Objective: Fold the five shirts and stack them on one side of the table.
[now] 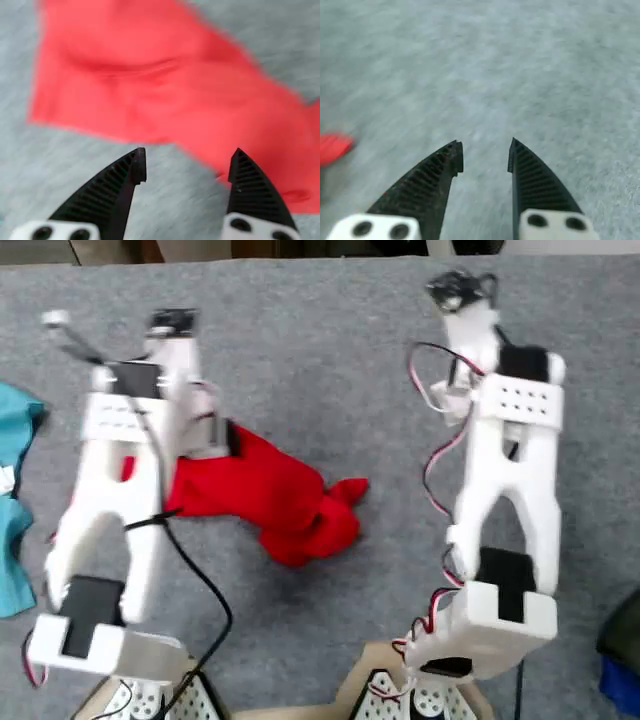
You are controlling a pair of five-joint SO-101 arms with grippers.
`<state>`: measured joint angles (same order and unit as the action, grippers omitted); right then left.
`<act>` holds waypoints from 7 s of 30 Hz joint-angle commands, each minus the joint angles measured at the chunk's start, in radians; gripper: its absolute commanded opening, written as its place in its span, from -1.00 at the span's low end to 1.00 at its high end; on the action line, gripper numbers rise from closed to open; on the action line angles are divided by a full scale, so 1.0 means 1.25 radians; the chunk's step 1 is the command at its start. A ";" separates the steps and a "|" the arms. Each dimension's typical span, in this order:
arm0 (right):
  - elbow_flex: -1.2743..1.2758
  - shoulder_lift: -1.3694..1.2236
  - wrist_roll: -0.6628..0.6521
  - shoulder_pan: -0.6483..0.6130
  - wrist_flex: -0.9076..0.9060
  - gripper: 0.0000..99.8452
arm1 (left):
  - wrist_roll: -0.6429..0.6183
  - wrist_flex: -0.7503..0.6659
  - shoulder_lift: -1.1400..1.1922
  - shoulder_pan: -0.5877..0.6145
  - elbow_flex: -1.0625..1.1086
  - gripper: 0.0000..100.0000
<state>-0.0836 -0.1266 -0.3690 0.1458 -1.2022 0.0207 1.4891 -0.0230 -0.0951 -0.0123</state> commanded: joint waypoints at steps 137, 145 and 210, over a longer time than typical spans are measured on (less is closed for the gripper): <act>0.321 0.236 -0.843 -0.172 -0.274 -0.66 | -0.113 0.216 0.585 0.222 -1.010 -0.96; 0.754 0.477 -0.703 -0.373 0.101 -0.66 | -0.118 0.216 0.585 0.221 -0.950 -0.96; 0.225 0.651 -0.103 -0.252 0.079 -0.99 | -0.118 0.216 0.365 0.211 -0.951 -0.96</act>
<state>0.3552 0.6437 -0.6145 -0.2179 -1.0717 -0.1204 1.7499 0.5570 0.1765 -1.1661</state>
